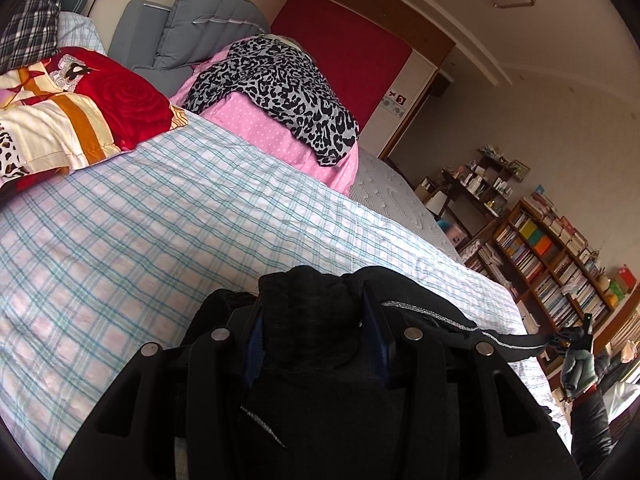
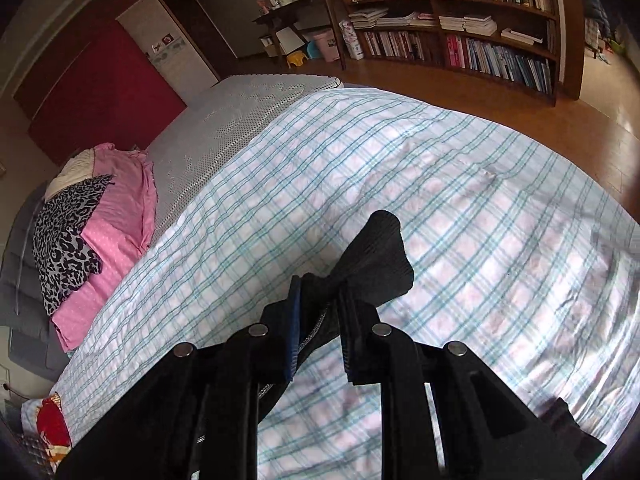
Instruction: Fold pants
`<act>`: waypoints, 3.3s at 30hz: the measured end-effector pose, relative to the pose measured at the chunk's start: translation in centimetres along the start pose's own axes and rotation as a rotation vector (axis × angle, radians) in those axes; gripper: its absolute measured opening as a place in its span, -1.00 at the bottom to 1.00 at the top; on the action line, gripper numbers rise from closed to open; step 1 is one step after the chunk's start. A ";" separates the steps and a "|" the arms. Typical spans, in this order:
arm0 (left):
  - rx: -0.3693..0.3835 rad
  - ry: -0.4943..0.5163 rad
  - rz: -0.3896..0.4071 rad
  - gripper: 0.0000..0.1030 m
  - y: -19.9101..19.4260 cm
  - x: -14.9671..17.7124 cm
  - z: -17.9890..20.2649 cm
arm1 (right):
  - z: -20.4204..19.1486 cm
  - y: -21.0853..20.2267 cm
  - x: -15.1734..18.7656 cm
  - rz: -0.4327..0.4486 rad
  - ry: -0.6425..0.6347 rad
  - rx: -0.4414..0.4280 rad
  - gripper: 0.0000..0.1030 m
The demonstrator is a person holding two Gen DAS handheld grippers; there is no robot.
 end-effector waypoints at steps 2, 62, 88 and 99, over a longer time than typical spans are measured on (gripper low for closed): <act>0.011 -0.006 0.008 -0.18 -1.1 0.8 -0.2 | 1.6 -1.4 2.0 0.011 0.001 -0.022 -0.67; -0.014 -0.062 -0.235 0.52 -0.6 6.6 -5.0 | 16.3 -7.9 24.8 0.154 0.009 -0.125 0.10; 0.165 -0.135 -0.417 0.53 -3.0 13.6 -7.1 | 12.5 -10.5 29.4 0.257 -0.153 0.058 0.28; 0.182 -0.204 -0.318 -0.15 -1.8 13.1 -7.1 | 2.0 -12.2 33.4 0.341 -0.451 0.079 0.28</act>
Point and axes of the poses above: each gripper's, at about its wrist camera, not at the fingertips, and y roughly the way its jaws point, z to its right, x to its underside, the point moved 2 cm from there along y, roughly the way its jaws point, and after that the axes turned 13 degrees about -z, right-handed, at the moved point
